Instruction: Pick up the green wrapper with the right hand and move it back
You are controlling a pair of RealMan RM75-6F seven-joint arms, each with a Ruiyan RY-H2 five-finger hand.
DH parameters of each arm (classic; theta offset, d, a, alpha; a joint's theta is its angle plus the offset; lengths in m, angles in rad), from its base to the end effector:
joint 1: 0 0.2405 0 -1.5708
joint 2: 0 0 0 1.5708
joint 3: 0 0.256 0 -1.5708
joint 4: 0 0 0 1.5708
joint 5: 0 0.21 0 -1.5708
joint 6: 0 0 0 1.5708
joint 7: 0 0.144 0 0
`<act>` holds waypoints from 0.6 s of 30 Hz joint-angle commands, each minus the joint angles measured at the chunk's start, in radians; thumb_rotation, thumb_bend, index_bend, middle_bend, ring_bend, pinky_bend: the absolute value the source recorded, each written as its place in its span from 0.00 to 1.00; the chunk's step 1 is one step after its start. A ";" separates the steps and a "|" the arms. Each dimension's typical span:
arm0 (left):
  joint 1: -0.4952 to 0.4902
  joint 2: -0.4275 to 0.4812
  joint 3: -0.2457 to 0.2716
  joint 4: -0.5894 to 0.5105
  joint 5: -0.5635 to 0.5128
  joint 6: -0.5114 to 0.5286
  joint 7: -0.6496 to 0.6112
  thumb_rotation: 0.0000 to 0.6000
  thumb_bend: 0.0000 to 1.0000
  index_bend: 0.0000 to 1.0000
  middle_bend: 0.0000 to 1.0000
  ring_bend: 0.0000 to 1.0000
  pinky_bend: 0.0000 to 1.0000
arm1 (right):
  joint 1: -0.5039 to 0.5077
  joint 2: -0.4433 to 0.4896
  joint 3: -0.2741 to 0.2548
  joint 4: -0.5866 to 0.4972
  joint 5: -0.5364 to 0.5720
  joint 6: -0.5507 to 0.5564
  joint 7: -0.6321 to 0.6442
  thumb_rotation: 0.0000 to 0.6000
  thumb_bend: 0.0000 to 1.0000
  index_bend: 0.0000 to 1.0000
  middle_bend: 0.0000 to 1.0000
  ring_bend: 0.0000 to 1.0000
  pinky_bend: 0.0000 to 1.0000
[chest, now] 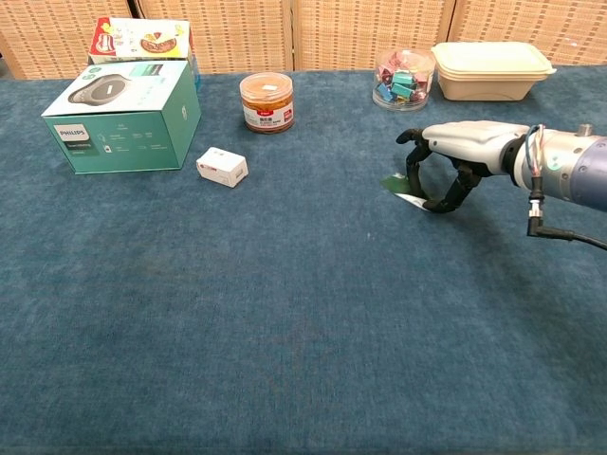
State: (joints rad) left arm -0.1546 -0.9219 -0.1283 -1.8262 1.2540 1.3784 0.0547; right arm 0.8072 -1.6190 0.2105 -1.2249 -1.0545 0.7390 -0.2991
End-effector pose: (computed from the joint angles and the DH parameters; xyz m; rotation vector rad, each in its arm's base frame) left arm -0.2950 0.2120 0.2080 -1.2643 -0.9681 -0.8238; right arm -0.1714 -0.3834 -0.0365 1.9122 -0.9959 0.7540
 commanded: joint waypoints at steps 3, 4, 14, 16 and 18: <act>0.001 0.001 0.000 0.000 0.001 0.002 -0.004 1.00 0.00 0.00 0.00 0.00 0.00 | 0.010 0.006 -0.005 -0.009 0.028 -0.005 -0.019 1.00 0.38 0.51 0.00 0.00 0.00; 0.001 0.001 0.000 0.000 0.001 0.002 -0.005 1.00 0.00 0.00 0.00 0.00 0.00 | 0.011 0.006 -0.006 -0.010 0.032 -0.005 -0.021 1.00 0.38 0.52 0.00 0.00 0.00; 0.002 0.002 0.000 0.000 0.003 0.002 -0.008 1.00 0.00 0.00 0.00 0.00 0.00 | 0.021 0.000 -0.015 -0.008 0.053 0.003 -0.025 1.00 0.44 0.55 0.00 0.00 0.00; 0.002 0.002 0.000 0.001 0.002 0.002 -0.009 1.00 0.00 0.00 0.00 0.00 0.00 | 0.022 -0.001 -0.017 -0.007 0.056 0.002 -0.024 1.00 0.46 0.55 0.00 0.00 0.00; 0.002 0.002 0.000 0.000 0.002 0.001 -0.010 1.00 0.00 0.00 0.00 0.00 0.00 | 0.023 -0.002 -0.019 -0.005 0.058 0.004 -0.024 1.00 0.49 0.56 0.00 0.00 0.00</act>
State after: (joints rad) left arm -0.1526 -0.9197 -0.1286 -1.8258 1.2555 1.3796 0.0445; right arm 0.8305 -1.6208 0.1921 -1.2296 -0.9960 0.7429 -0.3229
